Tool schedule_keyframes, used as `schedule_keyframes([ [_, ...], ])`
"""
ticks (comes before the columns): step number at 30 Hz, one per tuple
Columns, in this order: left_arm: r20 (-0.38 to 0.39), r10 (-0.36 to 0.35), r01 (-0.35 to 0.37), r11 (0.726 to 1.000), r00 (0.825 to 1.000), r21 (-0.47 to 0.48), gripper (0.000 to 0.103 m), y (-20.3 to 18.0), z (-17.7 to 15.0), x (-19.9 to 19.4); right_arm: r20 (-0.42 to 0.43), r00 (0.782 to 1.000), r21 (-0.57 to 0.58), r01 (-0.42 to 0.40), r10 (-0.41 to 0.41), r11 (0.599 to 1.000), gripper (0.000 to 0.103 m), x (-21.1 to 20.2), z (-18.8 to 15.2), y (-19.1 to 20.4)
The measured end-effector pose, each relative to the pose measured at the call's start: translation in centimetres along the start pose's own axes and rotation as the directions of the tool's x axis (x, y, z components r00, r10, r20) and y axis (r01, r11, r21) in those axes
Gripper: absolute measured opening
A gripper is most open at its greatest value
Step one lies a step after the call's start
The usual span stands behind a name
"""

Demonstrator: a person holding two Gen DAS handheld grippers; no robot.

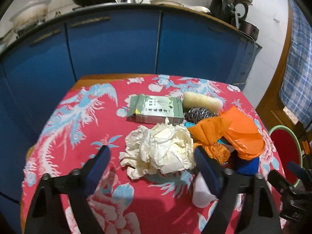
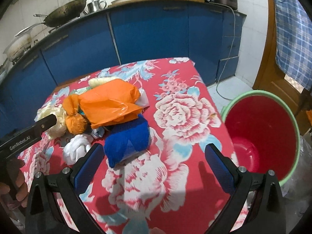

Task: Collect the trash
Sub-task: 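Grasp the blue knitted cloth with the right tool while the left tool approaches the crumpled paper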

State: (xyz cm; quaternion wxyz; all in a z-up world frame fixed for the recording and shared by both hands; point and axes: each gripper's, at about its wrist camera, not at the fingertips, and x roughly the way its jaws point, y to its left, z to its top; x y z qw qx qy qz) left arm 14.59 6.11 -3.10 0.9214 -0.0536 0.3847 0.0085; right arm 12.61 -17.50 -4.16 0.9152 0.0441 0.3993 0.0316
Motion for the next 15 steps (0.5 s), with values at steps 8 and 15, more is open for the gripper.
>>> schedule_keyframes([
  [8, -0.031, -0.100, 0.099, 0.995, 0.994, -0.030, 0.033, 0.4, -0.1, 1.3, -0.052, 0.998, 0.020, -0.020, 0.021, 1.000, 0.102, 3.0, 0.6, 0.5],
  [15, -0.033, -0.142, 0.141, 0.989, 0.989, -0.033, 0.014, 0.4, -0.4, 1.9, -0.078, 0.995, 0.028, -0.055, 0.057, 0.998, 0.089, 4.3, 0.7, 0.8],
])
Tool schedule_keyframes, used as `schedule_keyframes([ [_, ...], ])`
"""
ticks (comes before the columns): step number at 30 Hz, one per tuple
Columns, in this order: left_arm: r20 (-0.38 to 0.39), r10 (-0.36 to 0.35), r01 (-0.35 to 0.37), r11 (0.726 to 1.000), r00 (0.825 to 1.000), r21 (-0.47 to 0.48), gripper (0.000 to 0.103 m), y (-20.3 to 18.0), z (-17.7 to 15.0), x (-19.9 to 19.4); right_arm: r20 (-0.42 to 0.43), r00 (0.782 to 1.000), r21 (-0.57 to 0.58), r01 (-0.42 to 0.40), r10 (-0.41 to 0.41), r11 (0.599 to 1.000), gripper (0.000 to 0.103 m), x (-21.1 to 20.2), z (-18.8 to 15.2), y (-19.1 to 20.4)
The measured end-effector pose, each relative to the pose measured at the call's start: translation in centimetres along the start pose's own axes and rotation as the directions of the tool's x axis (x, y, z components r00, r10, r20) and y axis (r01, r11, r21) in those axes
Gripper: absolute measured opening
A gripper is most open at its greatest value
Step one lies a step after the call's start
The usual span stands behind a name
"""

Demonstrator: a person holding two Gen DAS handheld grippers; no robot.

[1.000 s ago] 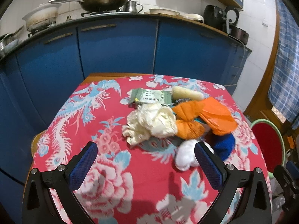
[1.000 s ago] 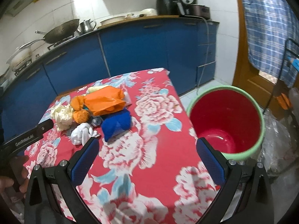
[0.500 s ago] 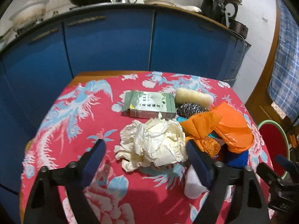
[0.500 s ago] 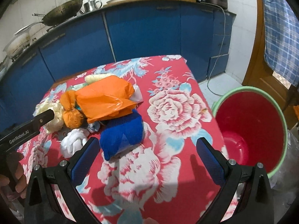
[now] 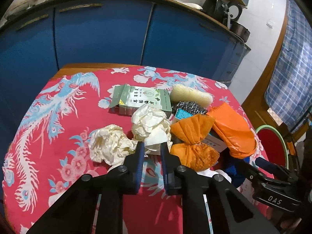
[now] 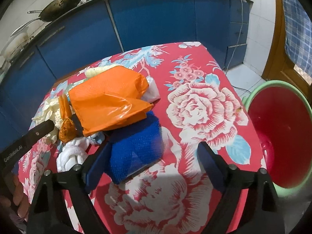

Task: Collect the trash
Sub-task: 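Grasp the blue knitted cloth with the right tool while the left tool approaches the crumpled paper, then close the left tool on the crumpled white paper and lift it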

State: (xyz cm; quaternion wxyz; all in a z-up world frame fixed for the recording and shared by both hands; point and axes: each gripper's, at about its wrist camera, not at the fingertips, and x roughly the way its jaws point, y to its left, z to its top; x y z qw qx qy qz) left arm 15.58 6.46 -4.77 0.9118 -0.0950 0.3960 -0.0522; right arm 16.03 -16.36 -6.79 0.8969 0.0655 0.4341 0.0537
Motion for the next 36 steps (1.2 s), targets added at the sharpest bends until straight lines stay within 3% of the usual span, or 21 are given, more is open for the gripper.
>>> schedule_keyframes([
  [11, 0.051, -0.044, 0.043, 0.999, 0.998, 0.008, 0.008, -0.6, -0.1, -2.5, -0.033, 0.998, 0.016, -0.053, 0.054, 0.998, 0.054, 0.3, -0.3, 0.1],
  [15, 0.048, -0.038, 0.038, 0.999, 0.998, 0.010, 0.008, -0.5, -0.2, -3.2, -0.042, 0.997, 0.032, -0.070, 0.072, 0.997, 0.035, 0.0, -0.6, -0.3],
  [18, 0.042, -0.020, 0.021, 1.000, 0.999, -0.002, 0.010, -0.1, -0.4, -3.4, -0.036, 0.997, 0.040, -0.069, 0.071, 0.997, 0.028, -0.3, -0.8, -0.5],
  [21, 0.033, 0.002, -0.001, 1.000, 0.999, -0.021, 0.023, 0.7, -0.4, -3.4, -0.025, 0.997, 0.047, -0.066, 0.067, 0.997, 0.024, -0.8, -1.0, -0.8],
  [23, 0.028, 0.041, -0.040, 0.999, 0.999, -0.030, 0.054, 1.2, -0.4, -3.2, -0.022, 0.998, 0.051, -0.063, 0.065, 0.997, 0.023, -1.0, -1.1, -0.9],
  [24, 0.028, 0.059, -0.058, 0.998, 0.998, -0.032, 0.057, 1.4, -0.4, -3.1, -0.020, 0.998, 0.052, -0.062, 0.064, 0.997, 0.023, -1.1, -1.2, -0.9],
  [32, -0.019, 0.137, -0.138, 0.989, 0.990, -0.045, 0.061, 3.2, -0.2, -1.0, -0.014, 0.998, 0.068, -0.063, 0.064, 0.996, 0.022, -1.4, -1.4, -1.4],
  [36, -0.037, 0.126, -0.128, 0.990, 0.991, -0.054, 0.061, 4.0, 0.2, 0.5, -0.013, 0.998, 0.071, -0.065, 0.066, 0.995, 0.022, -1.4, -1.5, -1.5],
])
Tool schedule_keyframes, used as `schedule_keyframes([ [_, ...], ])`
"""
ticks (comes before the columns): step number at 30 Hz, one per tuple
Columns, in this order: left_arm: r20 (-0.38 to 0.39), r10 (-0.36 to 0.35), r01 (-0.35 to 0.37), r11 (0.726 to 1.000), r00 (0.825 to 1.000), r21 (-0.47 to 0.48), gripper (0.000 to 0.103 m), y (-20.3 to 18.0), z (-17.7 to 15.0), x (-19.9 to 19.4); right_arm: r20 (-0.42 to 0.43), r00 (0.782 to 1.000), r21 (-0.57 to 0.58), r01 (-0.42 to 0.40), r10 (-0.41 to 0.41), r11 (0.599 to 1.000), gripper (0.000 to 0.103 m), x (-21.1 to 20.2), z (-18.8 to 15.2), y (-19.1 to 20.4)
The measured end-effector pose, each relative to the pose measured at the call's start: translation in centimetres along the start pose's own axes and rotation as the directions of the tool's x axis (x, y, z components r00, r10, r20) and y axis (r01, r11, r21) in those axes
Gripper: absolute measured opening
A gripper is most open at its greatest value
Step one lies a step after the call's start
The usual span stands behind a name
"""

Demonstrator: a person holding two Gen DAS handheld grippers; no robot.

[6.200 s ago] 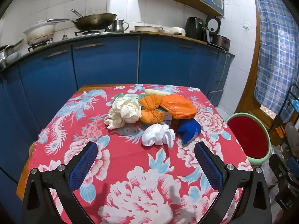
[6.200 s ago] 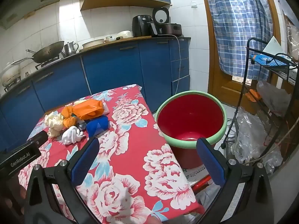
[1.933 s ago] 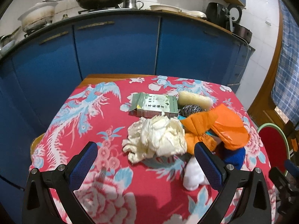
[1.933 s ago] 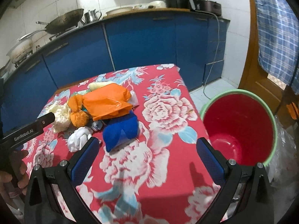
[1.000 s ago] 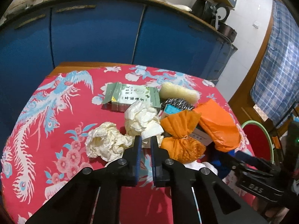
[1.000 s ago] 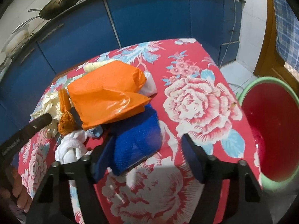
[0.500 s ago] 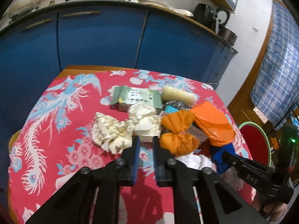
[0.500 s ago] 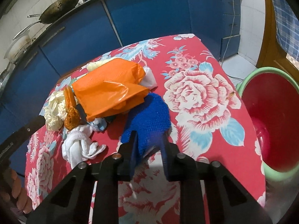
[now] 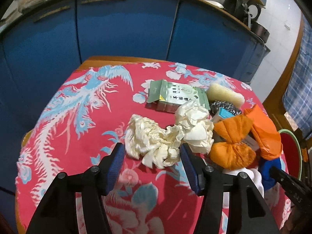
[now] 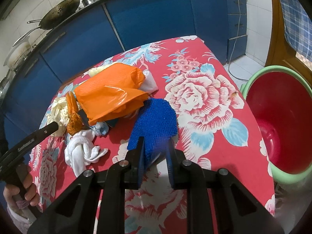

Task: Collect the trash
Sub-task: 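Close the left tool on the crumpled white paper and lift it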

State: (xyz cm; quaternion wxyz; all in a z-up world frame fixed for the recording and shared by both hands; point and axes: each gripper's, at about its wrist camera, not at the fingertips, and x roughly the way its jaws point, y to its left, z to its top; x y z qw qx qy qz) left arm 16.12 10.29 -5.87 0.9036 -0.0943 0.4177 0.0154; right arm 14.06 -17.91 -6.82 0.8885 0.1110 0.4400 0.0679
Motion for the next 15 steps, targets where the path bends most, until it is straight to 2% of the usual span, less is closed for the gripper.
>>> schedule_keyframes([
  [6, 0.008, -0.039, 0.039, 0.999, 0.999, -0.012, 0.060, 0.4, -0.1, 1.4, 0.004, 1.000, -0.009, -0.002, 0.002, 1.000, 0.022, -0.1, -0.1, 0.0],
  [7, 0.008, -0.042, 0.042, 0.999, 0.999, -0.013, 0.052, 0.4, -0.1, 1.5, 0.005, 1.000, -0.010, -0.004, 0.004, 1.000, 0.021, -0.1, -0.1, 0.0],
  [8, 0.007, -0.048, 0.048, 0.999, 0.999, -0.015, 0.038, 0.5, -0.1, 1.5, 0.006, 1.000, -0.011, -0.006, 0.006, 1.000, 0.021, -0.2, -0.2, 0.0],
  [10, 0.011, -0.053, 0.053, 0.998, 0.999, -0.014, 0.030, 0.5, -0.1, 1.3, 0.010, 1.000, -0.011, -0.010, 0.010, 1.000, 0.019, -0.4, -0.3, 0.1],
  [11, 0.015, -0.057, 0.057, 0.998, 0.998, -0.012, 0.023, 0.5, -0.1, 1.1, 0.012, 1.000, -0.012, -0.012, 0.012, 1.000, 0.019, -0.5, -0.4, 0.1],
  [12, 0.017, -0.062, 0.063, 0.998, 0.998, -0.008, 0.018, 0.4, -0.2, 0.9, 0.014, 1.000, -0.012, -0.014, 0.014, 1.000, 0.019, -0.6, -0.4, 0.1],
  [15, 0.023, -0.060, 0.060, 0.998, 0.998, -0.006, 0.016, 0.4, -0.5, 0.3, 0.028, 0.999, -0.016, -0.020, 0.020, 1.000, 0.018, -1.3, -0.7, 0.2],
])
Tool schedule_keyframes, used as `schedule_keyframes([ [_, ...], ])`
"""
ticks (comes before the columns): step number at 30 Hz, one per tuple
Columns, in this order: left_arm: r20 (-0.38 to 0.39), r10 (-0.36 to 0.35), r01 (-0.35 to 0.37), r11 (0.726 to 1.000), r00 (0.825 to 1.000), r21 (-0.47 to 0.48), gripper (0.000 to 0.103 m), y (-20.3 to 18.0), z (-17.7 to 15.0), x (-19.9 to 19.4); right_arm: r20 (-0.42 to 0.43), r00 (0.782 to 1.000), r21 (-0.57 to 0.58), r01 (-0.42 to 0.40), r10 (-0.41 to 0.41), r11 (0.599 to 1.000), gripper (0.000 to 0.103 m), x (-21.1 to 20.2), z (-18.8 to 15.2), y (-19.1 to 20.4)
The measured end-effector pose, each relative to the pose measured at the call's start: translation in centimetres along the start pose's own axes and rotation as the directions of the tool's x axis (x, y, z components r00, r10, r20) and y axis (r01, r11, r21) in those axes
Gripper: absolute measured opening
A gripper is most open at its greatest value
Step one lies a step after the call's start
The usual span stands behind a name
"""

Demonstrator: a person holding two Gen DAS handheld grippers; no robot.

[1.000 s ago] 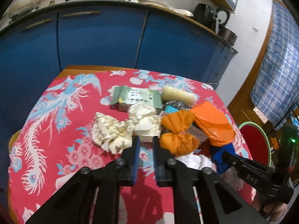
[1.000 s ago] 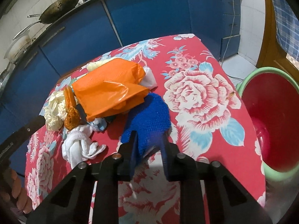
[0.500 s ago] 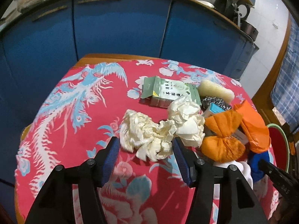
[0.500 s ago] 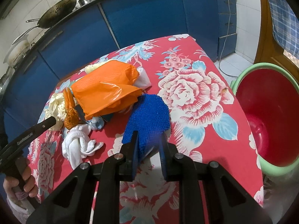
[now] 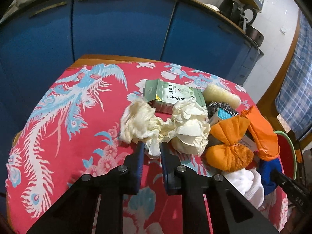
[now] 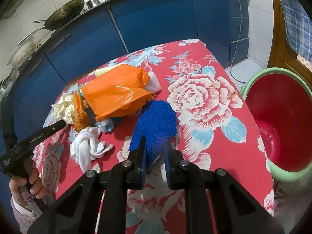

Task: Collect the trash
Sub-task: 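Close the left tool on the crumpled white paper and lift it, then carry the blue cloth in the right tool and paper in the left tool over the red bucket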

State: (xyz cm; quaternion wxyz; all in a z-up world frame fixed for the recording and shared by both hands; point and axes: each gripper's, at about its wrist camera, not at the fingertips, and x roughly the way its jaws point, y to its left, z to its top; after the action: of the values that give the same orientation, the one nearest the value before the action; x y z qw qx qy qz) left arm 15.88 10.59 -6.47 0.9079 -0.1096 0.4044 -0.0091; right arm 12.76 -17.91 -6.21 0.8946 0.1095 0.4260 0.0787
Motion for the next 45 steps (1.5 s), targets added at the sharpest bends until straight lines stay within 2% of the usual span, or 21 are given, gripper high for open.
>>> schedule_keyframes([
  [11, 0.042, -0.029, 0.029, 0.999, 0.999, 0.014, 0.015, -1.2, -1.4, -4.6, 0.055, 0.998, 0.013, -0.025, 0.025, 1.000, 0.018, -3.3, -0.9, -0.2],
  [23, 0.089, -0.128, 0.117, 0.985, 0.988, 0.126, 0.015, -6.7, -1.8, -8.8, 0.137, 0.990, 0.065, -0.022, 0.013, 0.998, 0.018, -7.3, -1.7, -2.9],
  [32, 0.056, -0.212, 0.194, 0.954, 0.976, 0.228, 0.015, -12.6, -2.3, -9.0, 0.182, 0.983, 0.151, 0.010, -0.038, 0.989, 0.018, -9.4, -1.9, -6.7],
  [39, 0.000, -0.279, 0.266, 0.914, 0.960, 0.305, 0.015, -17.8, -2.8, -7.7, 0.208, 0.973, 0.250, 0.048, -0.102, 0.967, 0.018, -10.7, -2.3, -10.8],
  [45, -0.044, -0.310, 0.304, 0.882, 0.950, 0.361, 0.015, -22.0, -3.2, -6.1, 0.221, 0.963, 0.306, 0.083, -0.156, 0.948, 0.018, -11.2, -2.3, -13.9],
])
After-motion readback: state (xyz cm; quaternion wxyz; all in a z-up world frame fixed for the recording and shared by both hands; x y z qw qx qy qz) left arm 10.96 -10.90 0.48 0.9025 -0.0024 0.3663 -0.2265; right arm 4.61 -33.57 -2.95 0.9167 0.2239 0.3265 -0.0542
